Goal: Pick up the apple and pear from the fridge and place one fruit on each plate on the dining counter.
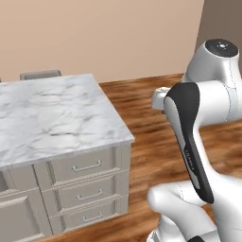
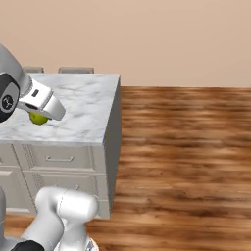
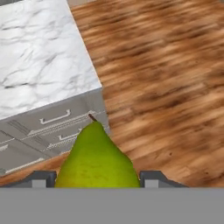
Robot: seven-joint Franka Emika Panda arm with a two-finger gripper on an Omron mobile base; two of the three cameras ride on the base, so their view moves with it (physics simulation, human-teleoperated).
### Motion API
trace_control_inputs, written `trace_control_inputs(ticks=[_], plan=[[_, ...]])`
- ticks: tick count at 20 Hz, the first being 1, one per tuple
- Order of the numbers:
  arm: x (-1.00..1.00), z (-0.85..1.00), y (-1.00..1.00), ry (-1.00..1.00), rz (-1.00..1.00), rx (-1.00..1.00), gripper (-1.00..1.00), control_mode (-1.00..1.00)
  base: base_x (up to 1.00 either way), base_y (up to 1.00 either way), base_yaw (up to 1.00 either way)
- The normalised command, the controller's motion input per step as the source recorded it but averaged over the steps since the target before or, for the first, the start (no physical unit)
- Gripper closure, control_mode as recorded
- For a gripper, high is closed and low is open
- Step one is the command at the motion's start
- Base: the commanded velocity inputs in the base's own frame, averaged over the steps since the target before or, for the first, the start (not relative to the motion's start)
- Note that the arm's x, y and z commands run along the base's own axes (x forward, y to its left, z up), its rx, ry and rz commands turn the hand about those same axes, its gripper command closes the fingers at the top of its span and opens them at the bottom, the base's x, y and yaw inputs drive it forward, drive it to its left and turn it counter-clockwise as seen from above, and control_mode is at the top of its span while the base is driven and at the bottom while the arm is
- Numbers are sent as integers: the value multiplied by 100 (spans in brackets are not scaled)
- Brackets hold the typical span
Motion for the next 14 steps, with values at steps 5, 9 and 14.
trace_control_inputs(ticks=[5, 9, 14], plan=[[0, 0, 0, 0, 0, 0, 100, 100, 76, -100, 1], [0, 0, 0, 0, 0, 0, 100, 100, 68, -100, 27], [0, 0, 0, 0, 0, 0, 100, 100, 70, -100, 41]])
